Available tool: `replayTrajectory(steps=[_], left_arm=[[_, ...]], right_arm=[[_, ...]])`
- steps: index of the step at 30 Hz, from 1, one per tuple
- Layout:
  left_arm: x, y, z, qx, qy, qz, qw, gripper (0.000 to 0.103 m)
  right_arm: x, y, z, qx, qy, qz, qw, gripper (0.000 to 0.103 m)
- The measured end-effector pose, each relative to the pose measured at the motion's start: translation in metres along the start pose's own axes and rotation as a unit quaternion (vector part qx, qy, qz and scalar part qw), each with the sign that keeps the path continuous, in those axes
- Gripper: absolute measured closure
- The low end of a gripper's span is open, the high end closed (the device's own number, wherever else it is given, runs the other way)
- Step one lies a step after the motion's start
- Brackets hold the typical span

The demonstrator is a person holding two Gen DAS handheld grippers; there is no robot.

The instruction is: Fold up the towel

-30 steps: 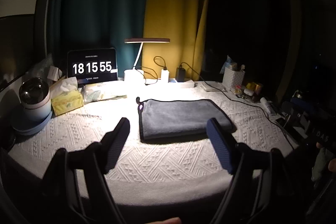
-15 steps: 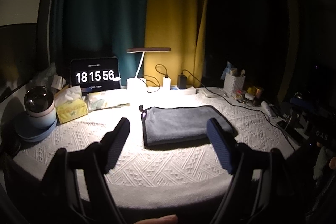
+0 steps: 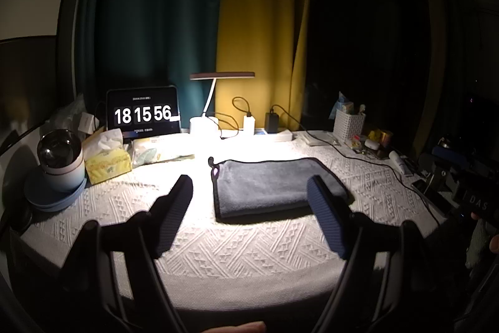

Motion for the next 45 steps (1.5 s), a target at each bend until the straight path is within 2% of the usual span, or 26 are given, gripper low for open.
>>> replayTrajectory(steps=[45], left_arm=[[-0.009, 0.000, 0.012, -0.020, -0.003, -0.003, 0.9998, 0.026]], right_arm=[[-0.010, 0.003, 0.008, -0.007, -0.005, -0.002, 1.000, 0.059]])
Point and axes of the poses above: each gripper's, at about its wrist camera, not at the fingertips, and z roughly the way its jaws point, x to its right, y to its underside, the point moved 4 cm from there along z, roughly the way its jaws point, and after that the axes turned 9 degrees about -y, right-handed, at the moved point
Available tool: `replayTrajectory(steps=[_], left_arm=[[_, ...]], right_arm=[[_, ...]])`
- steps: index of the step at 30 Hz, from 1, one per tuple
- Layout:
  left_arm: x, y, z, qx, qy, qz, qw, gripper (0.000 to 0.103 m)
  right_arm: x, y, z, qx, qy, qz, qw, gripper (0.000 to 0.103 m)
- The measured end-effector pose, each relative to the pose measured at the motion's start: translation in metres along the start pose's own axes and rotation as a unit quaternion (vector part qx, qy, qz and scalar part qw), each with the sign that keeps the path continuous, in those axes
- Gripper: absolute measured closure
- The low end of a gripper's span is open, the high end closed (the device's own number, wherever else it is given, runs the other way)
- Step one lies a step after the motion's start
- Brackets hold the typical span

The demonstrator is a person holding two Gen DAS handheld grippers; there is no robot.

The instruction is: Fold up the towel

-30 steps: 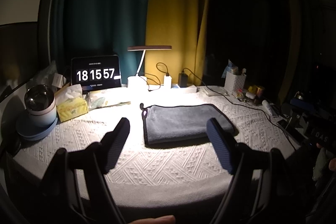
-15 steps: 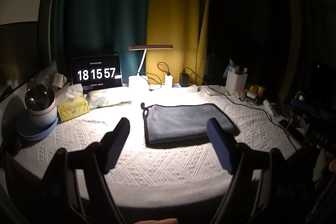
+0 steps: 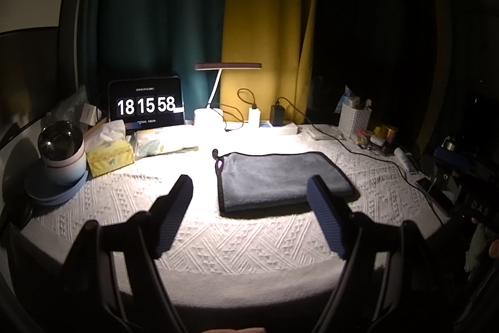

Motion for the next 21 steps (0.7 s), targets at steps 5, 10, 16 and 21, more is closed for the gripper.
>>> replayTrajectory(steps=[5, 10, 16, 21], left_arm=[[0.0006, 0.0000, -0.0008, 0.002, 0.000, 0.000, 1.0000, 0.026], [0.0013, 0.0000, -0.0015, 0.002, 0.000, 0.001, 1.0000, 0.026], [0.0027, 0.0006, -0.0011, 0.000, 0.000, 0.001, 1.0000, 0.026], [0.0062, 0.0023, -0.0033, 0.003, 0.004, 0.007, 1.0000, 0.026]], right_arm=[[0.0006, -0.0005, 0.0002, 0.000, 0.000, 0.000, 1.000, 0.058], [-0.0001, 0.0000, -0.0002, 0.000, 0.000, 0.000, 1.000, 0.058], [0.0015, 0.0003, 0.0009, -0.002, -0.001, 0.002, 1.000, 0.058], [0.0015, 0.0004, 0.0009, -0.003, -0.001, 0.002, 1.000, 0.058]])
Point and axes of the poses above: each gripper's, at about its wrist camera, not at the fingertips, and z roughly the way its jaws point, x to its right, y to its underside, the point moved 4 cm from there along z, roughly the way its jaws point, and after that the axes turned 9 degrees about -y, right-handed, at the moved point
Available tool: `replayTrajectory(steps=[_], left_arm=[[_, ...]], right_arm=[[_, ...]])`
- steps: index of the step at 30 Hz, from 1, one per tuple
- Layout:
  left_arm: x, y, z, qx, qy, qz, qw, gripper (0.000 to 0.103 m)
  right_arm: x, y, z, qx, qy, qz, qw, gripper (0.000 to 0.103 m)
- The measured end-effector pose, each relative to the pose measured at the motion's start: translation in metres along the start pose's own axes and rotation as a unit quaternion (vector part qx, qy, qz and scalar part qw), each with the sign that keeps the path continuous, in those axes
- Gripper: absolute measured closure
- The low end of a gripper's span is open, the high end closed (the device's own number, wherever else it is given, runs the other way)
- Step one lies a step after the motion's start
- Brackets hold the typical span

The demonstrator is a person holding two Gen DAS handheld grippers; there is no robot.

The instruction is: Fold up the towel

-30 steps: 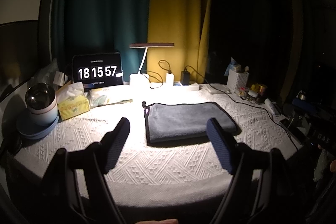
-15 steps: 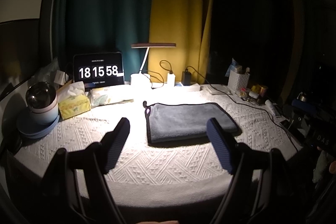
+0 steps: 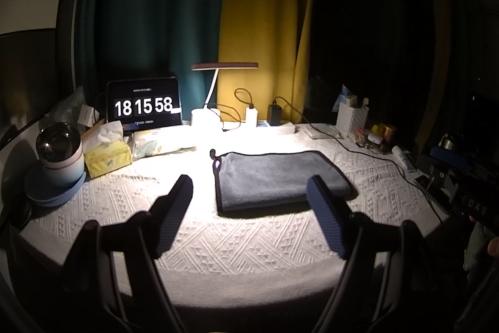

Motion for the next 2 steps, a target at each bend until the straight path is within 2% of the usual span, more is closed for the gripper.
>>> replayTrajectory(steps=[2], left_arm=[[0.0004, 0.0010, -0.0014, 0.002, 0.003, 0.001, 1.0000, 0.026]], right_arm=[[-0.0011, 0.0003, -0.0001, 0.000, -0.001, -0.001, 1.000, 0.058]])
Point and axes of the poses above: each gripper's, at about its wrist camera, not at the fingertips, and z roughly the way its jaws point, x to its right, y to its underside, the point moved 4 cm from there along z, roughly the way its jaws point, and after that the axes turned 9 degrees about -y, right-handed, at the moved point
